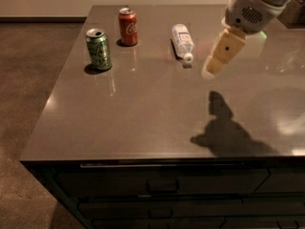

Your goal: Pick blue plastic bottle

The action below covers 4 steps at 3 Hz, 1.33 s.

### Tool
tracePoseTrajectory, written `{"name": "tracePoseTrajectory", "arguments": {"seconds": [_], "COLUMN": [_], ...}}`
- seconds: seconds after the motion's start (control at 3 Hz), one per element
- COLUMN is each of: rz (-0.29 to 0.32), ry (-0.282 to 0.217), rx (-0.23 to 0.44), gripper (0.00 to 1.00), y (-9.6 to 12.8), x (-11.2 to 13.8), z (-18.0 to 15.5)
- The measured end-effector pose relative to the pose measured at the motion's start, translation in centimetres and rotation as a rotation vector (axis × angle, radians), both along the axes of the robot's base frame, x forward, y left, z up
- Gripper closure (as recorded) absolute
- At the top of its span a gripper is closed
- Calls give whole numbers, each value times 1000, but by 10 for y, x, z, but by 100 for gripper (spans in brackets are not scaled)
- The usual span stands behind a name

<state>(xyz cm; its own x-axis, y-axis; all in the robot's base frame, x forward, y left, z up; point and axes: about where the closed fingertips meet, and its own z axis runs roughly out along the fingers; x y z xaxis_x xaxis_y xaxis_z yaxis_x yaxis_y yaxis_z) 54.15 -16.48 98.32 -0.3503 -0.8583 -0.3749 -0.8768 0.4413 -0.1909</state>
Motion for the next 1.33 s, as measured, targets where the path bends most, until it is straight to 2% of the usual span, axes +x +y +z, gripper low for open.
{"name": "tracePoseTrajectory", "arguments": {"seconds": [0.67, 1.0, 1.33], "rz": [-176, -269, -359], "ry": [-19, -27, -35], "rx": [133, 199, 238], "gripper": [0, 0, 0], "y": [13, 17, 25], "x": [85, 125, 163], "z": [-1, -10, -25]}}
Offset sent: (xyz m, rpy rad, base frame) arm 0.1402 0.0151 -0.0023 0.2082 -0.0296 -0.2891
